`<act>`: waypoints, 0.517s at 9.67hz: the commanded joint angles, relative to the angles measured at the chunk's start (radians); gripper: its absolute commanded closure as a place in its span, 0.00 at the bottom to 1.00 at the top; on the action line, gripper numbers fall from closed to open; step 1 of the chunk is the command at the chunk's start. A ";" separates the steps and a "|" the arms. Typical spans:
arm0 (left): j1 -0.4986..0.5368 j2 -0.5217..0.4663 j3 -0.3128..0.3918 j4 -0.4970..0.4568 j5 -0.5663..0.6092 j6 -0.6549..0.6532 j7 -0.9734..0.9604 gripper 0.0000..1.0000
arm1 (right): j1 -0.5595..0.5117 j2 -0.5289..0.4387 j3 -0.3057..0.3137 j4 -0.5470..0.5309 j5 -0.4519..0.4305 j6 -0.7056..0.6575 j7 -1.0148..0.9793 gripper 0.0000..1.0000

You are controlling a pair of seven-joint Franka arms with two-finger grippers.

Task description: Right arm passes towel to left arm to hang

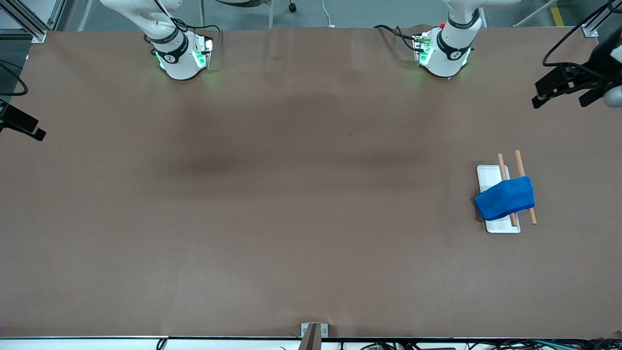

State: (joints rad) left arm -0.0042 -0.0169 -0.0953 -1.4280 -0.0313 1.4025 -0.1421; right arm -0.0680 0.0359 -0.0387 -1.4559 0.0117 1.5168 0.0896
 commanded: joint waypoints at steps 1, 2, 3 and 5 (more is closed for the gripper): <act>0.006 0.014 0.003 -0.018 0.017 -0.023 0.004 0.00 | 0.002 -0.008 0.000 -0.009 -0.018 -0.003 -0.005 0.00; 0.006 0.012 0.009 -0.022 0.017 -0.020 0.024 0.00 | 0.002 -0.008 0.000 -0.008 -0.018 -0.003 -0.005 0.00; 0.000 0.012 0.022 -0.031 0.019 -0.013 0.036 0.01 | 0.002 -0.008 0.000 -0.008 -0.018 -0.003 -0.005 0.00; -0.014 0.012 0.031 -0.032 0.034 0.001 0.039 0.01 | 0.002 -0.008 0.000 -0.008 -0.018 -0.003 -0.005 0.00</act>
State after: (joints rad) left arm -0.0015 -0.0118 -0.0737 -1.4341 -0.0251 1.3951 -0.1159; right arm -0.0681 0.0359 -0.0388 -1.4560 0.0117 1.5168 0.0896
